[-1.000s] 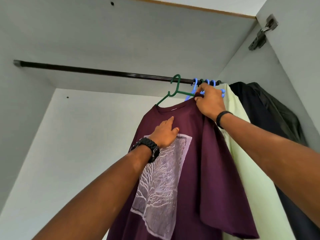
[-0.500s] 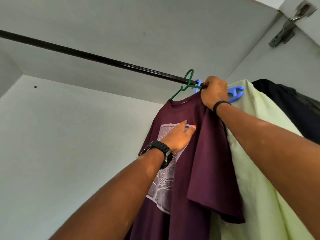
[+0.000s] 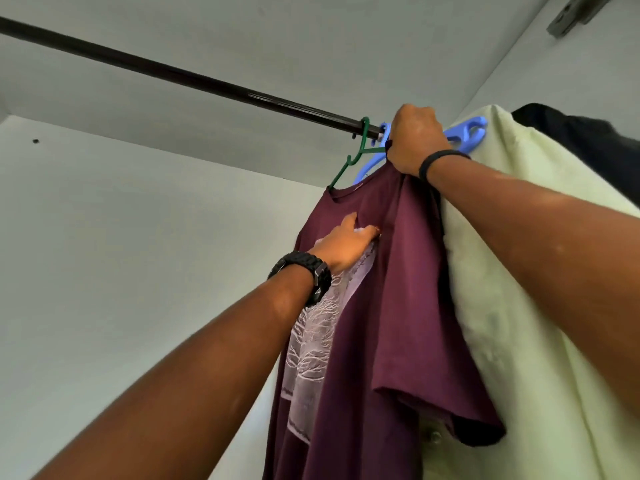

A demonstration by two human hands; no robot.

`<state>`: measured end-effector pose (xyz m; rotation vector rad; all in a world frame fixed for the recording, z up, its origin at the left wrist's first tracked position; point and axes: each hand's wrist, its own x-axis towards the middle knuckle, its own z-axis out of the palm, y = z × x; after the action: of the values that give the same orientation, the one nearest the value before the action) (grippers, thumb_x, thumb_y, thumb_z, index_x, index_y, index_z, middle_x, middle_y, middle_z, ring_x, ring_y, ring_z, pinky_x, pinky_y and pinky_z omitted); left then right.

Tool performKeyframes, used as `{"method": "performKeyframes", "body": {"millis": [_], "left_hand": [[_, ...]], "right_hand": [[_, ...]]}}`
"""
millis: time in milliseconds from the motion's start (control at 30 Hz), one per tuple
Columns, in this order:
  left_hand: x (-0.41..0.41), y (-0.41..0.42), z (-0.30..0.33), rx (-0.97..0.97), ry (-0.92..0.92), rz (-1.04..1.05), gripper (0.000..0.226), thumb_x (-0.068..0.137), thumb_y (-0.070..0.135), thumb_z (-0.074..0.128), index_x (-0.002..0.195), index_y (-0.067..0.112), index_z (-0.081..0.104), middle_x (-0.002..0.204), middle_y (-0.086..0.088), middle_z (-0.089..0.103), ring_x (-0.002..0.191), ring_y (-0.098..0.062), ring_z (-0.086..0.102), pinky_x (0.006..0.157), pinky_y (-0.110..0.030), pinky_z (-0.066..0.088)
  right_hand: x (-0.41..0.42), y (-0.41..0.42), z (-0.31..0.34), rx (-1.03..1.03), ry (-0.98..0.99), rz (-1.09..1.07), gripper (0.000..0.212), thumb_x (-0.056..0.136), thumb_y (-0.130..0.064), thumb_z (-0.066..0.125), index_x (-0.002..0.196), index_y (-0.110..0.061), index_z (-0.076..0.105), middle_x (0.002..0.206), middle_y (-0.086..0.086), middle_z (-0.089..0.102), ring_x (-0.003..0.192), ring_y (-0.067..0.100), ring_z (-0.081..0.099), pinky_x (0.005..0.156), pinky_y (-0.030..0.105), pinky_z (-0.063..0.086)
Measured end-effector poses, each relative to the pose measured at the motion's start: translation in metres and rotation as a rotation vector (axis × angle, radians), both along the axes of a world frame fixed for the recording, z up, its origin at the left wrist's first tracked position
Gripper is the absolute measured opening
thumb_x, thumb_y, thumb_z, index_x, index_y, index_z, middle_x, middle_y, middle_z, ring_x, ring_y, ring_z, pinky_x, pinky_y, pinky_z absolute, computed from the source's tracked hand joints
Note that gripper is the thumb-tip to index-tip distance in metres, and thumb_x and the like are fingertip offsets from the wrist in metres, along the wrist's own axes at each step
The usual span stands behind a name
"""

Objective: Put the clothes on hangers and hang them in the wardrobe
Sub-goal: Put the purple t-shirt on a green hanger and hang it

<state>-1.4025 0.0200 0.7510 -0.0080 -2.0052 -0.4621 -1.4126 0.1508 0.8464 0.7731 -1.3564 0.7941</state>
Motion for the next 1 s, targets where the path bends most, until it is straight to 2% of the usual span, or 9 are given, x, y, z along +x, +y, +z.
{"method": "performKeyframes", "body": {"millis": [200, 400, 467, 533, 667, 767, 833, 933, 1000], "left_hand": [[0.005, -0.004, 0.003, -0.053, -0.057, 0.089, 0.067, 0.097, 0.037, 0.039, 0.152, 0.013, 0.011, 0.148, -0.013, 0.038, 0.134, -0.029, 0.039, 0.109, -0.035, 0.031], [0.008, -0.017, -0.002, -0.093, -0.028, 0.088, 0.090, 0.069, 0.055, 0.032, 0.150, 0.020, 0.017, 0.137, -0.004, 0.052, 0.127, -0.026, 0.047, 0.109, -0.044, 0.033], [0.013, -0.011, -0.012, -0.085, -0.031, 0.070, 0.082, 0.078, 0.053, 0.035, 0.150, 0.019, 0.018, 0.140, -0.006, 0.050, 0.130, -0.028, 0.044, 0.112, -0.043, 0.028], [0.020, 0.000, -0.024, -0.061, -0.044, 0.017, 0.064, 0.094, 0.041, 0.038, 0.150, 0.018, 0.019, 0.141, -0.008, 0.048, 0.130, -0.027, 0.044, 0.110, -0.031, 0.027], [0.036, 0.027, -0.048, -0.073, -0.027, -0.055, 0.053, 0.100, 0.027, 0.040, 0.148, 0.015, 0.023, 0.144, -0.003, 0.043, 0.130, -0.018, 0.041, 0.084, -0.014, 0.027], [0.044, 0.041, -0.067, -0.091, 0.000, -0.141, 0.052, 0.100, 0.023, 0.041, 0.148, 0.013, 0.024, 0.146, -0.005, 0.041, 0.131, -0.020, 0.042, 0.101, -0.020, 0.030], [0.048, 0.047, -0.077, -0.069, 0.040, -0.215, 0.050, 0.100, 0.022, 0.041, 0.147, 0.015, 0.026, 0.143, -0.005, 0.044, 0.128, -0.020, 0.046, 0.109, -0.031, 0.034], [0.056, 0.052, -0.088, 0.008, 0.149, -0.313, 0.047, 0.100, 0.021, 0.042, 0.145, 0.019, 0.031, 0.138, -0.002, 0.049, 0.122, -0.015, 0.050, 0.102, -0.025, 0.037], [0.061, 0.052, -0.094, 0.066, 0.193, -0.341, 0.045, 0.099, 0.022, 0.045, 0.143, 0.021, 0.035, 0.135, -0.003, 0.052, 0.119, -0.014, 0.052, 0.095, -0.021, 0.036]], "right_hand": [[-0.001, -0.009, -0.002, -0.009, -0.012, 0.003, 0.026, 0.091, 0.003, 0.046, 0.117, 0.004, 0.050, 0.124, 0.026, 0.048, 0.109, 0.042, 0.054, 0.086, 0.039, 0.045], [-0.010, -0.017, -0.016, -0.065, -0.025, 0.135, 0.024, 0.087, -0.004, 0.051, 0.110, 0.000, 0.058, 0.119, 0.023, 0.056, 0.110, 0.037, 0.051, 0.078, 0.030, 0.039], [-0.010, -0.011, -0.034, -0.073, -0.047, 0.211, 0.030, 0.087, -0.009, 0.056, 0.116, -0.002, 0.055, 0.120, 0.019, 0.056, 0.115, 0.032, 0.047, 0.076, 0.025, 0.034], [-0.004, 0.000, -0.056, -0.074, -0.124, 0.312, 0.040, 0.086, -0.013, 0.061, 0.123, -0.005, 0.049, 0.125, 0.016, 0.051, 0.114, 0.028, 0.047, 0.072, 0.018, 0.032], [0.009, 0.028, -0.093, -0.090, -0.245, 0.414, 0.044, 0.080, -0.011, 0.068, 0.120, -0.006, 0.052, 0.114, 0.007, 0.056, 0.095, 0.021, 0.054, 0.067, 0.021, 0.040], [0.018, 0.049, -0.118, -0.084, -0.278, 0.507, 0.028, 0.077, -0.010, 0.065, 0.104, -0.011, 0.059, 0.100, 0.008, 0.064, 0.092, 0.025, 0.063, 0.074, 0.033, 0.054], [0.025, 0.061, -0.133, -0.095, -0.336, 0.666, 0.015, 0.076, -0.010, 0.060, 0.091, -0.012, 0.062, 0.085, 0.008, 0.064, 0.073, 0.022, 0.063, 0.066, 0.033, 0.055], [0.039, 0.073, -0.153, -0.129, -0.467, 0.991, 0.008, 0.081, -0.003, 0.056, 0.086, -0.008, 0.058, 0.071, 0.012, 0.054, 0.049, 0.015, 0.052, 0.047, 0.022, 0.046], [0.044, 0.077, -0.165, -0.154, -0.527, 0.996, 0.011, 0.084, -0.006, 0.059, 0.094, -0.007, 0.060, 0.072, 0.010, 0.058, 0.042, 0.011, 0.054, 0.041, 0.017, 0.045]]}}
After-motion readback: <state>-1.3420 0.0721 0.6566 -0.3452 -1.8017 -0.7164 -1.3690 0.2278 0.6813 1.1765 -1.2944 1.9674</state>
